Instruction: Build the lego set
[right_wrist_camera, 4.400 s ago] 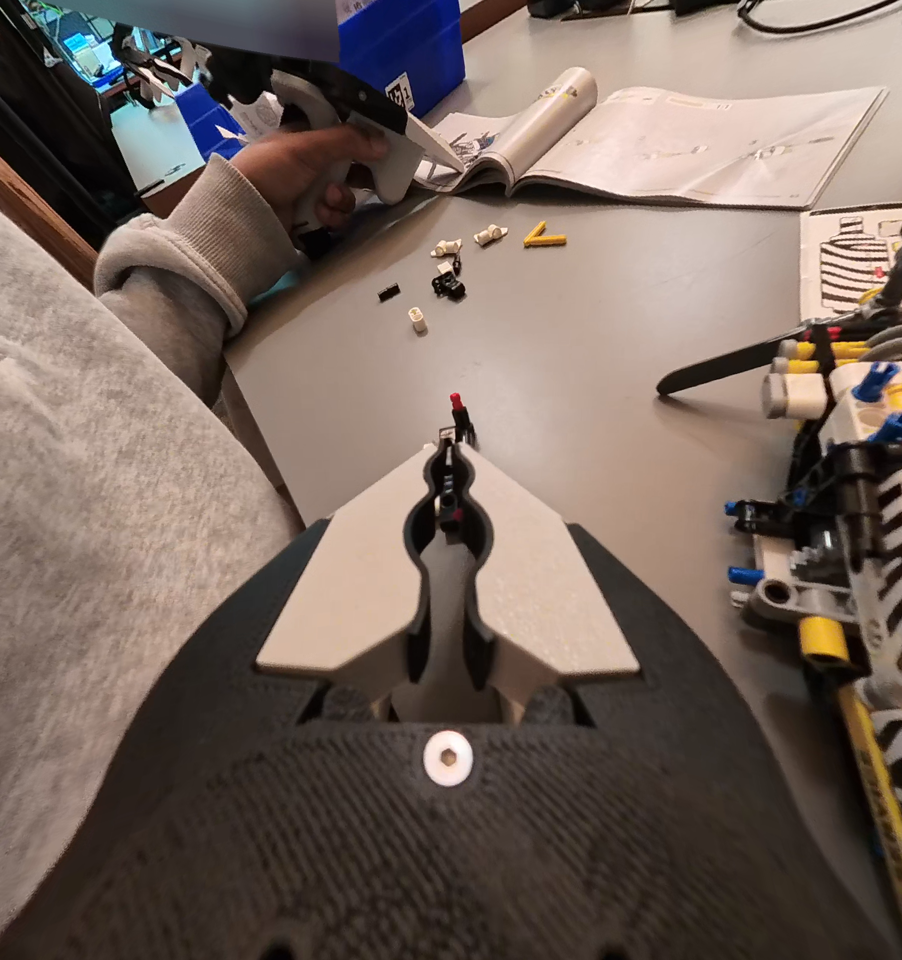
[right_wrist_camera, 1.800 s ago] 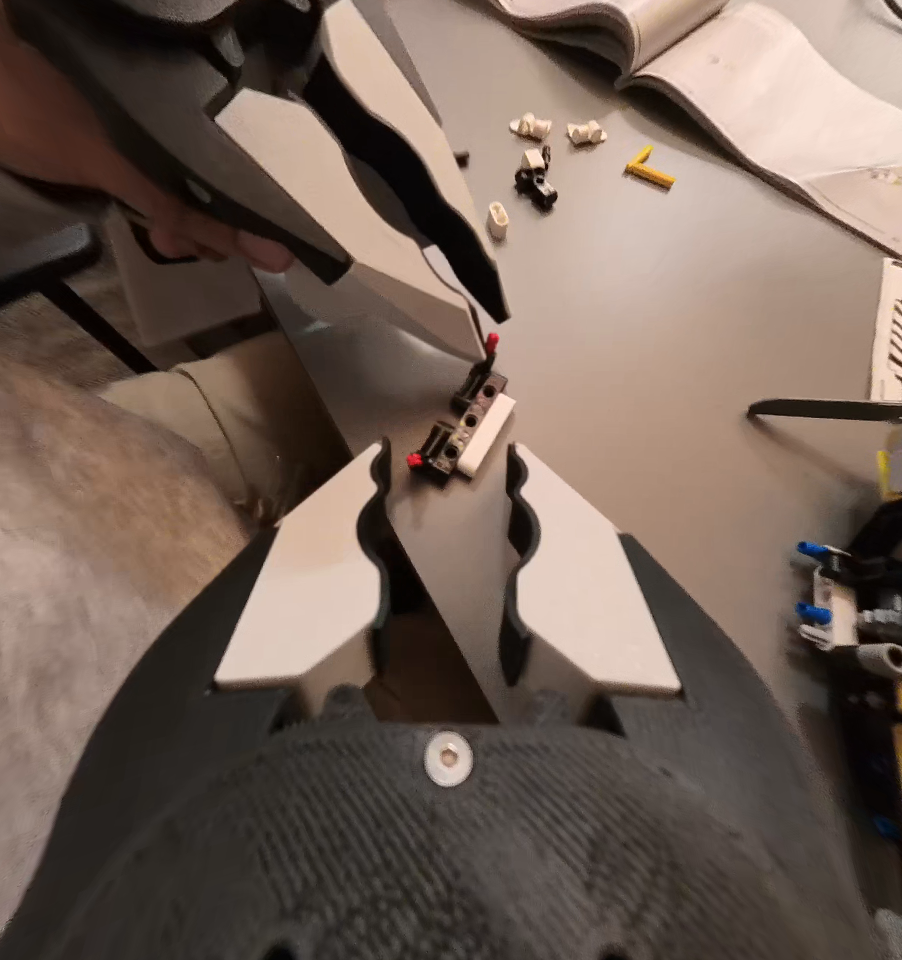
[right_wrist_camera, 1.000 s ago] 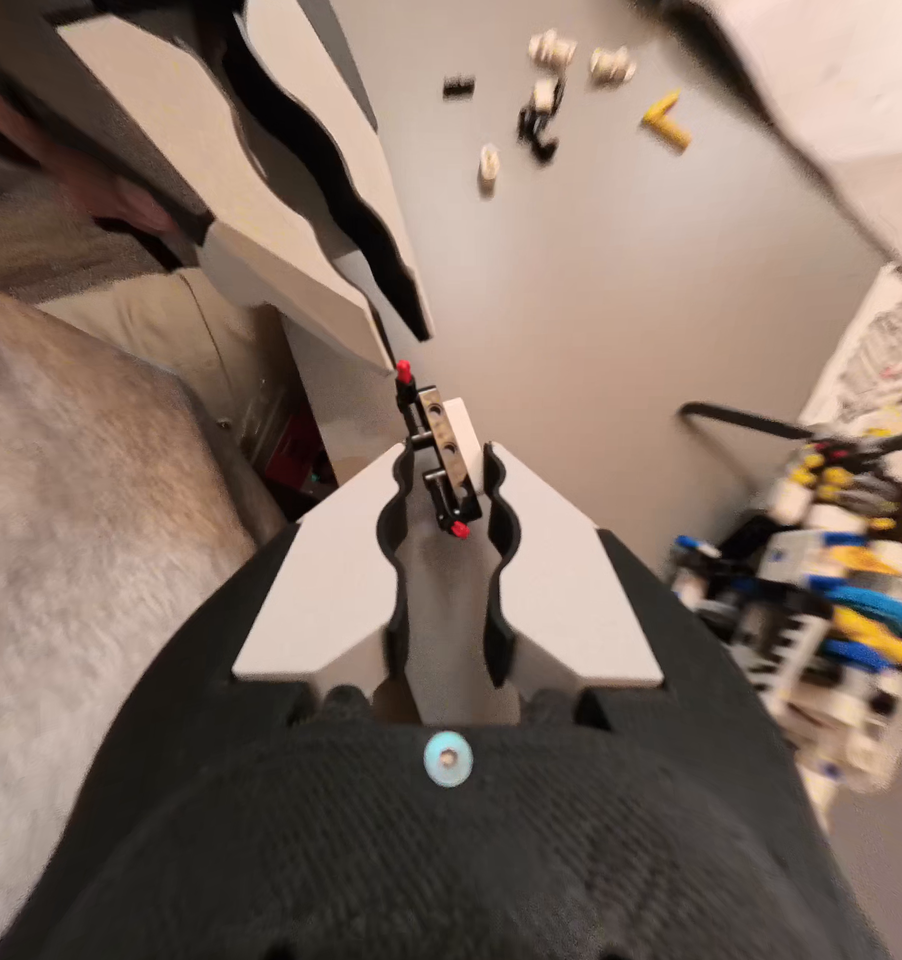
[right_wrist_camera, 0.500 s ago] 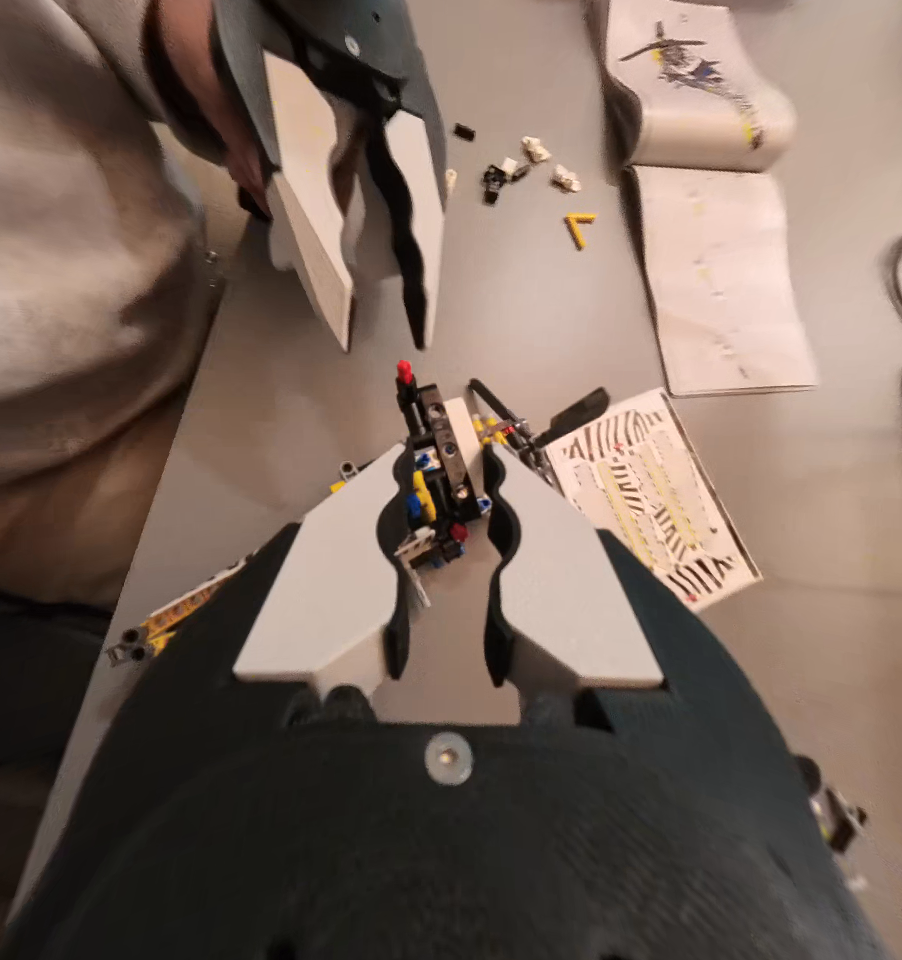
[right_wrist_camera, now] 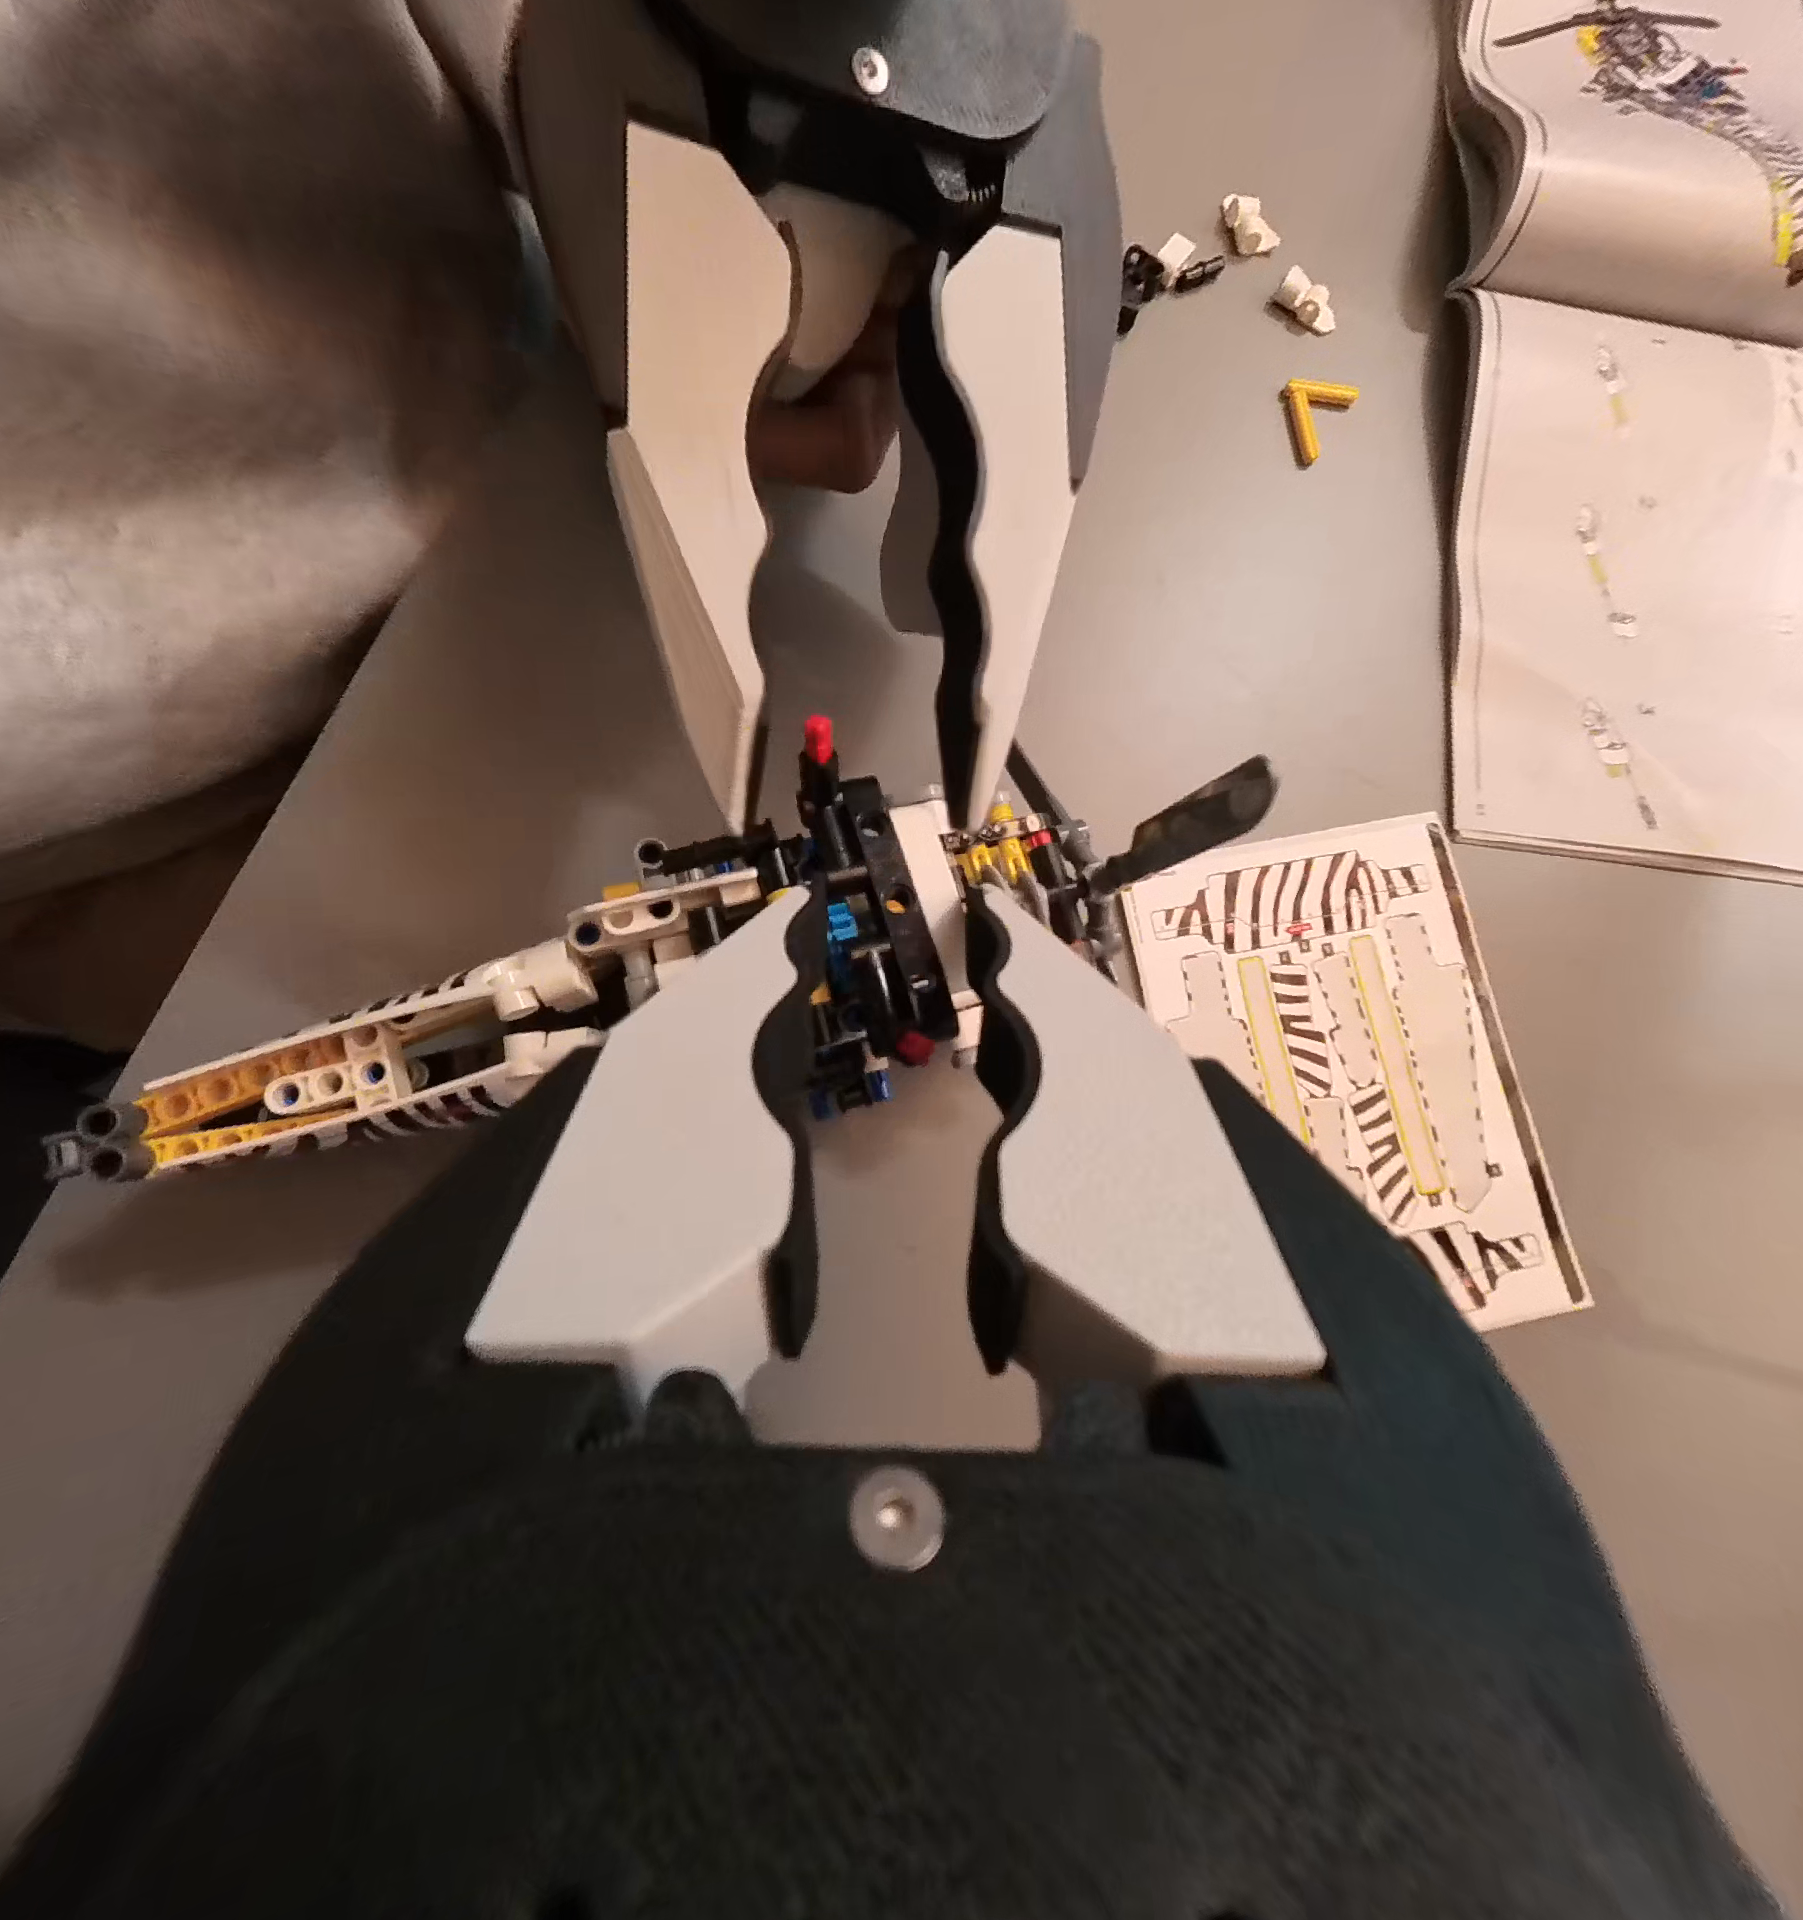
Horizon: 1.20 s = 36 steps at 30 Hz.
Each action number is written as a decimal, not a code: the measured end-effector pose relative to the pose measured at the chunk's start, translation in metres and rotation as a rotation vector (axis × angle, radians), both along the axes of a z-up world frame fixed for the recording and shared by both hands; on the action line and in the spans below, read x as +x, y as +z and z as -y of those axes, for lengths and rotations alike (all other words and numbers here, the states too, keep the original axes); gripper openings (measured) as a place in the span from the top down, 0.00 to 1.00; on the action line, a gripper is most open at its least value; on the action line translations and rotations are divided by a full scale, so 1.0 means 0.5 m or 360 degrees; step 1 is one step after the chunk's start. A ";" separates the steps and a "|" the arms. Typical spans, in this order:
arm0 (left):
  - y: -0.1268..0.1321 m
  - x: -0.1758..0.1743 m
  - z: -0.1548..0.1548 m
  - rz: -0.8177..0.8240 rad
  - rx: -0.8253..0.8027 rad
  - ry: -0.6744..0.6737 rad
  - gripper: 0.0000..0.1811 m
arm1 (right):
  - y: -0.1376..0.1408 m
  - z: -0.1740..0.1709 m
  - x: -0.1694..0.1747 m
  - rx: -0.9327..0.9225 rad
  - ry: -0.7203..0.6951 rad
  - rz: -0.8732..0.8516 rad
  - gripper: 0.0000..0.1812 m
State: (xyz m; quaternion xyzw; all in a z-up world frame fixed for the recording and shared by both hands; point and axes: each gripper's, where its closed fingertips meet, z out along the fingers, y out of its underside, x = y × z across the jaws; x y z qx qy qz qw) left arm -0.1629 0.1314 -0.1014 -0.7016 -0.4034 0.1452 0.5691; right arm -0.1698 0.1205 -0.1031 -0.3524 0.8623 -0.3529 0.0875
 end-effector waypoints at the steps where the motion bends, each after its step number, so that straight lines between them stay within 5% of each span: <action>1: 0.000 -0.002 -0.001 -0.0003 -0.0013 0.0005 0.82 | -0.001 0.001 0.001 -0.0005 0.0004 0.0009 0.86; 36: 0.002 -0.014 0.027 -0.0072 -0.0130 0.0127 0.90 | 0.005 0.010 -0.013 -0.0054 0.0067 0.0075 0.88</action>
